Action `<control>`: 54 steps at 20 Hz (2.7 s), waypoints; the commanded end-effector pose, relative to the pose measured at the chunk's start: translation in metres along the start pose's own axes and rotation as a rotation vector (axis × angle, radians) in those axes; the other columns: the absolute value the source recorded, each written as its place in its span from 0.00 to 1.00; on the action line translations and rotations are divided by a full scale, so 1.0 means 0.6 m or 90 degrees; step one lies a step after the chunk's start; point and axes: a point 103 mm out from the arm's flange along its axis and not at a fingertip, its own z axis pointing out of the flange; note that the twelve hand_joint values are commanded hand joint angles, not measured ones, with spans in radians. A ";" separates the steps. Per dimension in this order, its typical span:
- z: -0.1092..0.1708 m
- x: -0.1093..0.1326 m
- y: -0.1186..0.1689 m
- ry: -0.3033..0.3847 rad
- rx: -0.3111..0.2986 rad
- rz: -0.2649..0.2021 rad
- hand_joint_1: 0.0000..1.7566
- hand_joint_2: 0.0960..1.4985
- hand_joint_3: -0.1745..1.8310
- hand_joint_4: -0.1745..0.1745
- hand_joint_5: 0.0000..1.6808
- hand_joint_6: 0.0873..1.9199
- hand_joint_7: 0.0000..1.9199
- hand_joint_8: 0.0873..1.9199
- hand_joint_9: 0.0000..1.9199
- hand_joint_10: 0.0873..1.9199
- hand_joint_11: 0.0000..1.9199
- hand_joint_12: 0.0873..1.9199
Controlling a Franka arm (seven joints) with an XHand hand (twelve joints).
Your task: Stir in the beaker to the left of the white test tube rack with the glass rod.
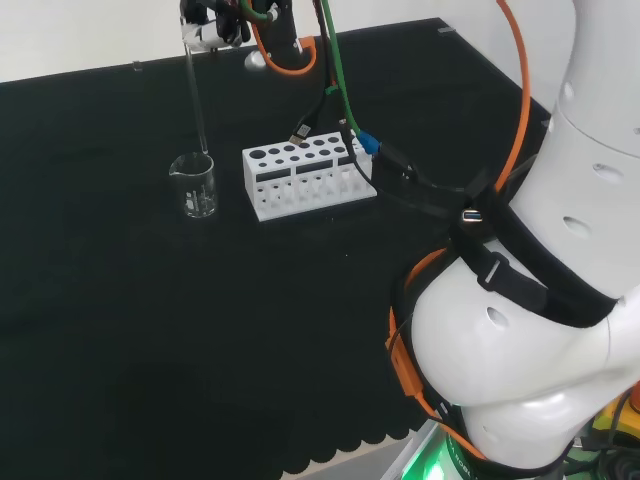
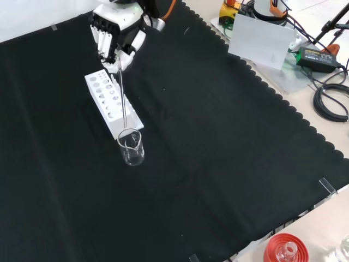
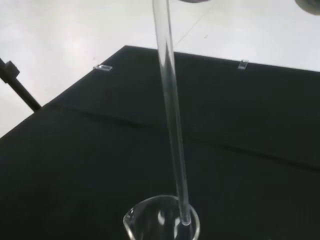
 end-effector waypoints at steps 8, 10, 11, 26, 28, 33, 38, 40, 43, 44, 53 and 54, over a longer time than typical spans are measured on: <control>0.050 0.030 0.023 0.015 0.029 -0.032 0.75 0.70 0.00 0.00 0.74 0.27 0.67 0.28 0.92 0.18 0.87 0.29; 0.058 0.030 0.023 0.018 0.033 -0.033 0.75 0.70 0.00 0.00 0.74 0.27 0.67 0.28 0.92 0.18 0.87 0.29; 0.062 0.030 0.022 0.019 0.035 -0.032 0.75 0.70 0.00 0.00 0.74 0.27 0.67 0.28 0.92 0.18 0.87 0.29; 0.111 0.029 0.021 0.038 0.059 -0.031 0.75 0.70 0.00 0.00 0.74 0.27 0.67 0.28 0.93 0.18 0.87 0.29; 0.115 0.037 0.027 0.038 0.061 -0.036 0.75 0.70 0.00 0.00 0.74 0.27 0.67 0.28 0.93 0.18 0.87 0.29; 0.121 0.040 0.041 0.045 0.062 -0.042 0.75 0.70 0.00 0.00 0.74 0.26 0.67 0.28 0.93 0.18 0.87 0.29; 0.125 0.019 0.055 0.049 0.061 -0.034 0.75 0.70 0.00 0.00 0.74 0.26 0.67 0.28 0.93 0.17 0.87 0.29; 0.126 0.009 0.058 0.050 0.061 -0.030 0.75 0.70 0.00 0.00 0.74 0.26 0.67 0.28 0.93 0.17 0.87 0.29; 0.127 -0.007 0.059 0.047 0.062 -0.024 0.75 0.70 0.00 0.00 0.74 0.26 0.67 0.28 0.93 0.17 0.87 0.29; 0.126 -0.009 0.059 0.045 0.062 -0.025 0.75 0.70 0.00 0.00 0.74 0.26 0.67 0.28 0.93 0.17 0.87 0.29; 0.133 -0.018 0.047 0.047 0.064 -0.024 0.75 0.70 0.00 0.00 0.74 0.26 0.67 0.27 0.93 0.17 0.87 0.29; 0.133 -0.013 0.042 0.042 0.060 -0.025 0.75 0.70 0.00 0.00 0.74 0.26 0.67 0.27 0.93 0.17 0.87 0.29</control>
